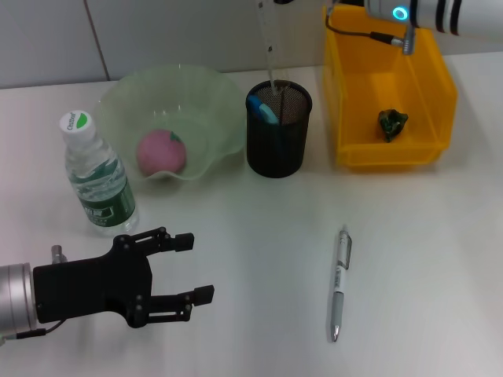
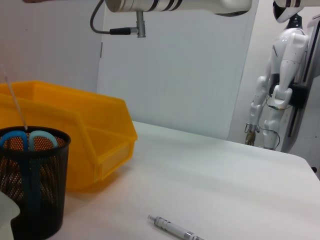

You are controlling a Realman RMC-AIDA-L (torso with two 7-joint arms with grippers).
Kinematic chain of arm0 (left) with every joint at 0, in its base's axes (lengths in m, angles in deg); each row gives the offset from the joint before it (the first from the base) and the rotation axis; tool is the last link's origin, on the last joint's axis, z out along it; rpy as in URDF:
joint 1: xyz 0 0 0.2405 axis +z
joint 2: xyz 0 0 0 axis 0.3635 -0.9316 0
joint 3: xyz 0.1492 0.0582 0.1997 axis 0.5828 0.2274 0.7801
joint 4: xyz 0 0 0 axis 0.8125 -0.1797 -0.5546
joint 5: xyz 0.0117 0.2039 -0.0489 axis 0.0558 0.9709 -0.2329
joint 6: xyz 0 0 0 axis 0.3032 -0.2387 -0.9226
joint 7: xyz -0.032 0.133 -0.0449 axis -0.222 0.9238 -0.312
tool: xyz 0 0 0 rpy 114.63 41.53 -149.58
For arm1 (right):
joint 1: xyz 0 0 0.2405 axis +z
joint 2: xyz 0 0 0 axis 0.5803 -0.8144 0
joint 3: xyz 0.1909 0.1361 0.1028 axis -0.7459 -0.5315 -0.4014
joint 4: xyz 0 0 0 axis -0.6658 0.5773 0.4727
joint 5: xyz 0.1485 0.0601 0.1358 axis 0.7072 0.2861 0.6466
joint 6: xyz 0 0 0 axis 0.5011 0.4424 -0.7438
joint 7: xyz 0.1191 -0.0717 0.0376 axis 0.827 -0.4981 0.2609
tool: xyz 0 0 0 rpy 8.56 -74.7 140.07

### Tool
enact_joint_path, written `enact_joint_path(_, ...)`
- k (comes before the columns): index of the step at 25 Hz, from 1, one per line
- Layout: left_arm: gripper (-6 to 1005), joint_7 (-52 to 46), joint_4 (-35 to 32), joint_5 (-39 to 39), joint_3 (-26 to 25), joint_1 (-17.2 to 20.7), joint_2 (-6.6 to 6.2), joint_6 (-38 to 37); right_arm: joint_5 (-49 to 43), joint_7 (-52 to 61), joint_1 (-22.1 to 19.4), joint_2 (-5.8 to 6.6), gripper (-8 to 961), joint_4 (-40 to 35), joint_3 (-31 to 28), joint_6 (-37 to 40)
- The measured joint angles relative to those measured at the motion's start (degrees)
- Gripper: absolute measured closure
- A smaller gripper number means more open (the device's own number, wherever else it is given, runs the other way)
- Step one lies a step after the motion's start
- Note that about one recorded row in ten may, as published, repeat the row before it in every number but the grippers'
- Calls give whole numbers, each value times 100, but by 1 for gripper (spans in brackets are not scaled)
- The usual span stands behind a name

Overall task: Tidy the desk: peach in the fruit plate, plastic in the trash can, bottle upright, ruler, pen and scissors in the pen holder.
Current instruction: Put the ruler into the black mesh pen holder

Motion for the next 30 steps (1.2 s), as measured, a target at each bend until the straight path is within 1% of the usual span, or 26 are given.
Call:
enact_joint_path(8, 171, 94, 14, -65, 0, -11, 7, 13, -5, 0, 101, -6, 455, 234, 420, -445)
enact_joint_path(16, 172, 139, 26, -115, 0, -7, 9, 27, 25, -202, 210, -24, 441, 577, 449, -640)
enact_joint_path(22, 174, 142, 30, -130, 0, 1, 10, 24, 31, -268, 213, -36, 430, 668, 449, -653)
enact_joint_path(30, 175, 143, 30, -130, -1, 21, -6, -12, 33, -273, 42, -45, 415, 682, 449, -651)
